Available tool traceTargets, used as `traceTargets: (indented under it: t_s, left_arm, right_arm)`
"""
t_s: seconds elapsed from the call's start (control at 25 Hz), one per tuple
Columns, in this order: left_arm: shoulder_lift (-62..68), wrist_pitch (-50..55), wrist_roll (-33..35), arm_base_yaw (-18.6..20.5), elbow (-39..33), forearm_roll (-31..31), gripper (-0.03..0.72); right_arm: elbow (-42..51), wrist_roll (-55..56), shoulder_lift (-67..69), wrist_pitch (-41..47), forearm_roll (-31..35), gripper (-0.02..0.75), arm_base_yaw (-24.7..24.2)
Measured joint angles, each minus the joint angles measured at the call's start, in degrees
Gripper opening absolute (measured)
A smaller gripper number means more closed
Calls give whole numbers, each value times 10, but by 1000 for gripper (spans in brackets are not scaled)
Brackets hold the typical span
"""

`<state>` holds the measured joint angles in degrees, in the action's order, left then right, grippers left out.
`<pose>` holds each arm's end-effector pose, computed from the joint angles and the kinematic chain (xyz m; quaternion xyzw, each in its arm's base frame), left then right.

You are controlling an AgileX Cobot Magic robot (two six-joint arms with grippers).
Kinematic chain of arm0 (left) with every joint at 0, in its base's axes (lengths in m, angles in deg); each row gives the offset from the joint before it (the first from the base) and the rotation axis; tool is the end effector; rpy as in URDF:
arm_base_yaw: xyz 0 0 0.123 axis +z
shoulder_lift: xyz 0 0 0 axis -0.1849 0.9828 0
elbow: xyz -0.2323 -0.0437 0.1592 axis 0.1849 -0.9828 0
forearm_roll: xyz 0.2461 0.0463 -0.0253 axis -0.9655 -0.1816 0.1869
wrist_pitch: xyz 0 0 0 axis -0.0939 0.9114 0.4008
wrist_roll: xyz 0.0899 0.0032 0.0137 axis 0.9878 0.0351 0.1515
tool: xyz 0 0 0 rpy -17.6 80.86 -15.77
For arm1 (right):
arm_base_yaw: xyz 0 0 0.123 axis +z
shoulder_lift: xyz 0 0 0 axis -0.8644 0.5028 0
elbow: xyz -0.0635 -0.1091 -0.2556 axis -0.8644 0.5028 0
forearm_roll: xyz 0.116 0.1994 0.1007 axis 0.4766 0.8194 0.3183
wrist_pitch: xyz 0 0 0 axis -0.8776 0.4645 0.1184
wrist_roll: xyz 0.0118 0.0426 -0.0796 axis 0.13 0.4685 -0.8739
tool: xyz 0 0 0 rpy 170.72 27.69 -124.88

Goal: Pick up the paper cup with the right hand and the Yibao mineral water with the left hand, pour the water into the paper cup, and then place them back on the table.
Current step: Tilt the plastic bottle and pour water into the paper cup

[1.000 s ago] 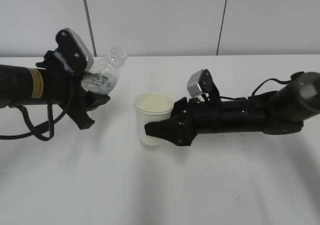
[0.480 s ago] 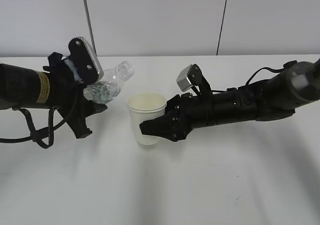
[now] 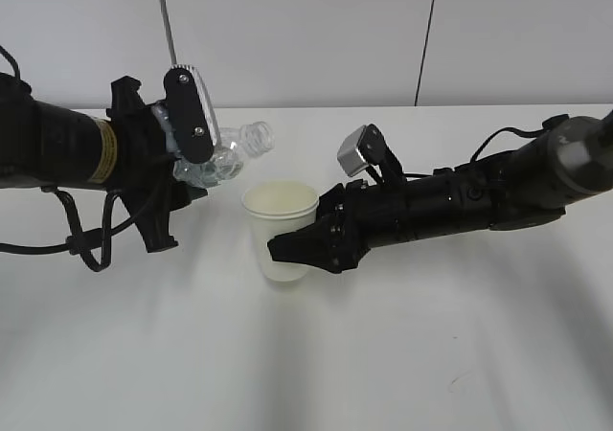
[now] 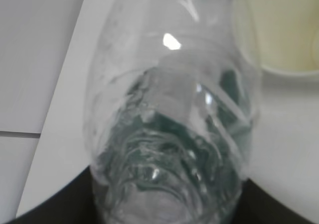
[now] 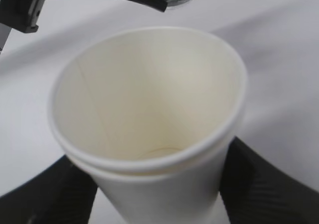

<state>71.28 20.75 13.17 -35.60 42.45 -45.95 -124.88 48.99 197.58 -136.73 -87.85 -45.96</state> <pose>0.3192 -0.1493 0.1972 0.5912 0.6840 0.1123 0.4122 0.3722 0.1688 0.1045 -0.4296 0.7073 0.3953 0.3986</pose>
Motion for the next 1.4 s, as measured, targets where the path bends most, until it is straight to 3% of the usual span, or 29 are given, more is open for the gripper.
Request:
traceTargets:
  t_s: [1.4]
  left_arm:
    - [0,134,2,-46,10,-156,344]
  right_arm:
    - [-6,19,0,22,-30,541,0]
